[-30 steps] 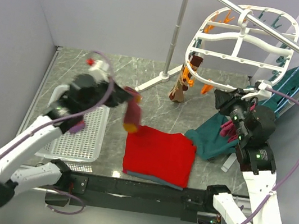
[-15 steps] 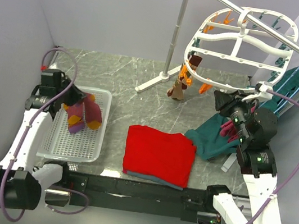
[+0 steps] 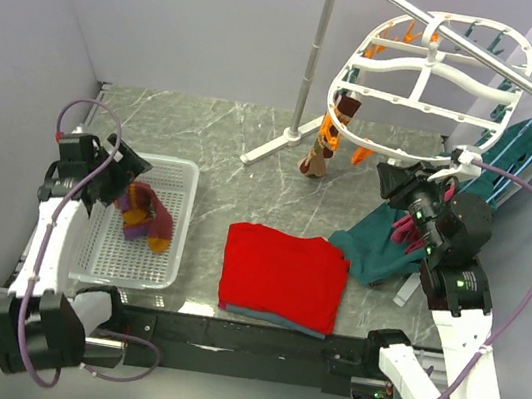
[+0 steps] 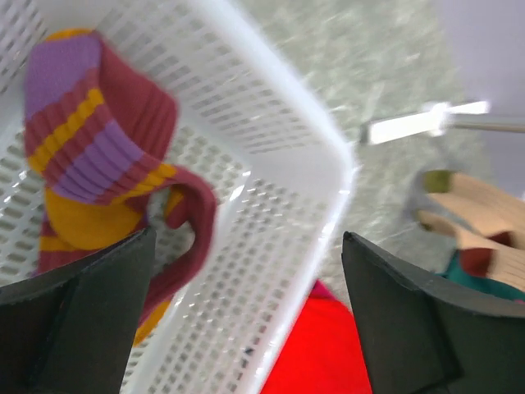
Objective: Remove the socks clipped to the hanger
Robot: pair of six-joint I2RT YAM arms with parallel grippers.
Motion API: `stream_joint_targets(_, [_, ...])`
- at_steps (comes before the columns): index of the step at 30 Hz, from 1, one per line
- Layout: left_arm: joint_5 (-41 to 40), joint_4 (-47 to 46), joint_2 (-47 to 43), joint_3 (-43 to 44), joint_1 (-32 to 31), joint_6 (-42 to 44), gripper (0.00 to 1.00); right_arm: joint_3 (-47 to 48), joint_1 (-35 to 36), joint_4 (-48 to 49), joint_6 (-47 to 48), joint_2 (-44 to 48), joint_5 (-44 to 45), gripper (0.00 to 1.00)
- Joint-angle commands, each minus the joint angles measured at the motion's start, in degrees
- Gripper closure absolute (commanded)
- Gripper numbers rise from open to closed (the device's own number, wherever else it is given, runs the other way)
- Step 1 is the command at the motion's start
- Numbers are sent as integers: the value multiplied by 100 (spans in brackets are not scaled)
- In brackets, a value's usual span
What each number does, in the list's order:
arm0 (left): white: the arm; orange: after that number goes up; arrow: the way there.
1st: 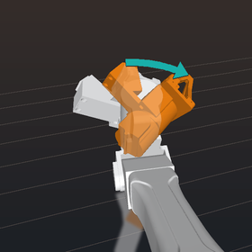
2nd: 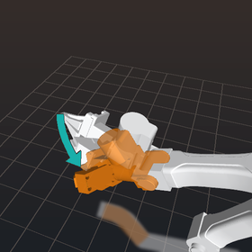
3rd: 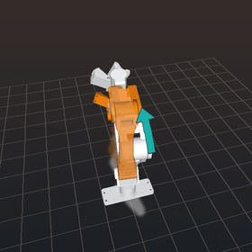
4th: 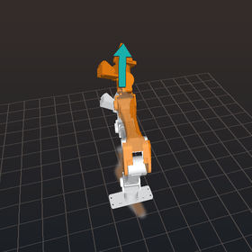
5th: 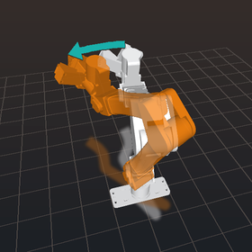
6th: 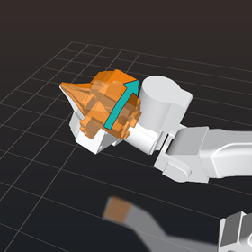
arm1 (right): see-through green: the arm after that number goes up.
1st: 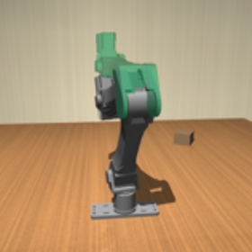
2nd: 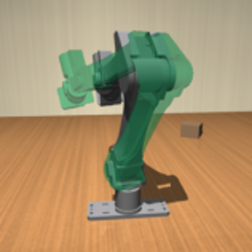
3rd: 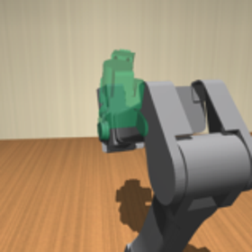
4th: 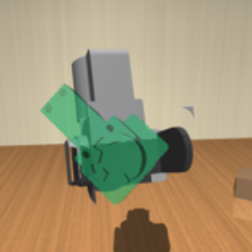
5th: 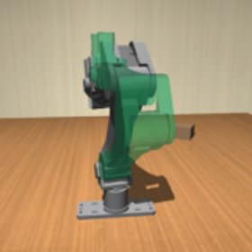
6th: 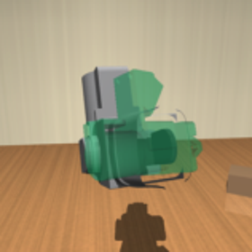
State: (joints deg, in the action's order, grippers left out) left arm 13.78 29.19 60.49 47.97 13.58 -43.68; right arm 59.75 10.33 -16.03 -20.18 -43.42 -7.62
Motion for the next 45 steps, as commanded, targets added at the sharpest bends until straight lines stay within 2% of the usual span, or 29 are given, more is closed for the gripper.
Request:
stream_joint_targets(1, [282,-703,-993,-129,-22,-245,4,204,-31,22,-73,-52,-170,100])
stream_joint_targets(3, [632,-1063,-1475,-392,-101,-482,10,265,-31,-66,-100,-114,-205,100])
stream_joint_targets(4, [722,-1604,-1618,-498,-241,-588,15,292,-31,-102,-134,-140,-205,100])
stream_joint_targets(6, [801,-2169,-1899,-797,-487,-877,19,371,-22,-207,-170,-193,-179,100])
stream_joint_targets(8, [644,-3065,-1953,-963,-1119,-932,21,432,-31,-364,-214,-220,-144,100])
stream_joint_targets(9, [591,-3329,-1840,-982,-1313,-871,20,467,-31,-418,-214,-237,-126,100])
stream_joint_targets(10, [556,-3576,-1717,-965,-1967,-809,16,537,-31,-470,-223,-237,-117,100])
stream_joint_targets(11, [564,-4048,-1568,-886,-2252,-652,14,555,-31,-558,-223,-211,-91,99])
stream_joint_targets(13, [599,-4429,-945,-728,-3076,-449,12,573,-39,-611,-223,-176,-21,99])
stream_joint_targets(15, [495,-4851,-314,-421,-3606,-37,11,582,-31,-699,-232,-115,41,98])
stream_joint_targets(16, [311,-4940,-127,-228,-4157,165,10,591,-31,-726,-232,-105,58,97])
stream_joint_targets(17, [-326,-5001,23,-148,-4432,576,9,608,-31,-804,-232,-97,76,97])
stream_joint_targets(19, [-944,-5422,497,-51,-5090,982,7,635,-31,-857,-232,-70,94,96])
stream_joint_targets(20, [-1208,-5659,664,-42,-5224,1271,7,643,-22,-901,-249,-44,94,96])
stream_joint_targets(21, [-1359,-6122,1057,-42,-5313,1335,6,635,-31,-902,-249,-26,76,96])
stream_joint_targets(27, [-1114,-7206,2640,556,-5410,1669,5,600,-31,-963,-381,96,-64,96])
stream_joint_targets(29, [-1237,-7550,2950,722,-5428,1714,9,591,-31,-963,-390,140,-143,95])
stream_joint_targets(32, [-1089,-8147,3459,863,-5445,1784,23,635,-22,-1025,-390,193,-126,95])
stream_joint_targets(35, [-842,-8543,3961,1118,-5463,1801,29,705,-31,-1095,-399,220,-117,95])
stream_joint_targets(39, [-781,-8561,4601,1548,-5507,1898,32,732,-31,-1130,-434,281,-214,95])
stream_joint_targets(42, [-886,-8431,5032,1943,-5498,1933,39,740,-31,-1165,-443,316,-223,95])
stream_joint_targets(43, [-929,-8325,5130,2197,-5498,1960,46,740,-31,-1200,-442,325,-214,95])
stream_joint_targets(45, [-965,-8071,5358,2436,-5507,2013,53,784,-31,-1244,-425,343,-205,95])
